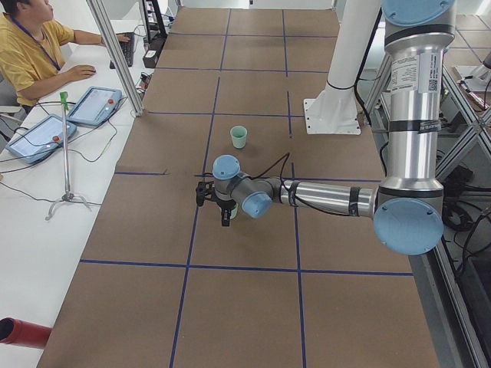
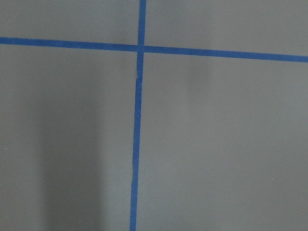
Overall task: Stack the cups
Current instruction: 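Lower the left gripper onto the rim of the outer green cup and grasp it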
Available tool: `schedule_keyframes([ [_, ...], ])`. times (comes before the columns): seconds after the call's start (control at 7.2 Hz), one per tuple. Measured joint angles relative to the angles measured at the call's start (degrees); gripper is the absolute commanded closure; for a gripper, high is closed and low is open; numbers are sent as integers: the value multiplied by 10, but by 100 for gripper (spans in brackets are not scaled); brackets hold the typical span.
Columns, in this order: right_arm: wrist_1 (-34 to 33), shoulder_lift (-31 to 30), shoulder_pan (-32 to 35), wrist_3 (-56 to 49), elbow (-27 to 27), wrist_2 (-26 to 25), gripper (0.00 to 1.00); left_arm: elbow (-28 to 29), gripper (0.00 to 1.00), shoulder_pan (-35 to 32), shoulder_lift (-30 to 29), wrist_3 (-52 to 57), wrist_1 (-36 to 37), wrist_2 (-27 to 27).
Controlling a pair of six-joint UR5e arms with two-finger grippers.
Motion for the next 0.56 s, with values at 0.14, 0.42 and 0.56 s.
schedule_keyframes([
  [0.14,0,0,0,0,0,0,0,-1,100,1,0,1,4,-2],
  [0.42,0,0,1,0,0,0,0,-4,100,1,-1,4,17,-5],
  [0.56,0,0,0,0,0,0,0,-6,100,2,-2,5,19,-5],
])
